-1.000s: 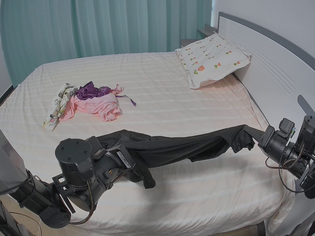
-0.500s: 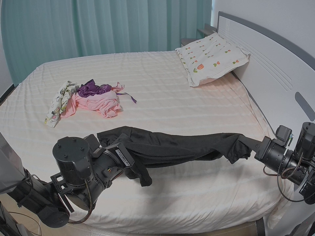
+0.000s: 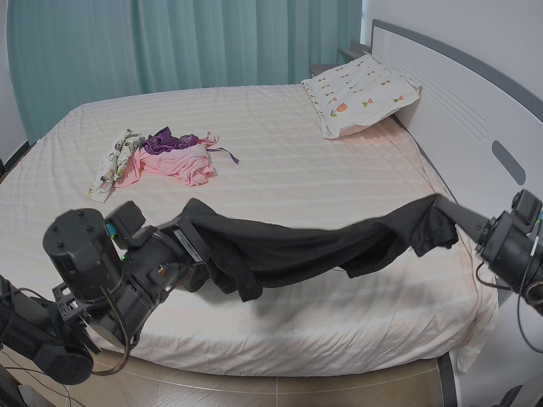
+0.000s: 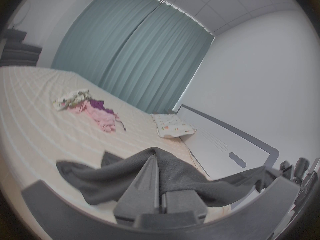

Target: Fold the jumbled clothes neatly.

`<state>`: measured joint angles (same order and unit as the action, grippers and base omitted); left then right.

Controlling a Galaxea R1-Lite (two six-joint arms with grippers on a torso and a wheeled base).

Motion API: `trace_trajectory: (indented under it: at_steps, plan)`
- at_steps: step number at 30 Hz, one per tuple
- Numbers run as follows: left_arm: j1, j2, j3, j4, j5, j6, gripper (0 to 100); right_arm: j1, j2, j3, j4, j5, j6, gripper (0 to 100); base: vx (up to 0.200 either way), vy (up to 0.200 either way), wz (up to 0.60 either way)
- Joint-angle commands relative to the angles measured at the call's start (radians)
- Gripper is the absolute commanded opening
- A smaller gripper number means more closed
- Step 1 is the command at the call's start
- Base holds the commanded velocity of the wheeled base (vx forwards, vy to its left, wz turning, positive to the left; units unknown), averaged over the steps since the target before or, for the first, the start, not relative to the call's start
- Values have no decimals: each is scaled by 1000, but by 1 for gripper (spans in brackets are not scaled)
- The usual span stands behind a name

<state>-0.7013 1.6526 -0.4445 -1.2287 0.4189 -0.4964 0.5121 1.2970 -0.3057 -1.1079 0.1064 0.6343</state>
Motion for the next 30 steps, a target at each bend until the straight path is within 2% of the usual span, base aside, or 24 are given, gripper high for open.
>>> trace_trajectory:
  at_steps: [1,9,15,19,24,28,30]
  plan:
    - [86,-109,-123,58,0,87,0,17,-170,-119,11,53,5,0,0,0,0]
    - [92,-209,-278,267,0,79,0,8,-180,-401,145,59,7,0,0,0,0]
    - [92,-246,-313,396,1,33,0,-6,-143,-590,257,59,10,0,0,0,0]
    - [86,-272,-349,575,0,-70,0,-106,-10,-713,350,68,12,0,0,0,0]
    - [85,-260,-365,756,-11,-162,0,-192,159,-730,345,68,10,0,0,0,0]
    - [101,-235,-375,767,-60,-189,0,-233,274,-739,321,64,1,0,100,0,0]
    - [148,-218,-407,769,-104,-192,0,-251,357,-757,227,61,10,0,200,0,0]
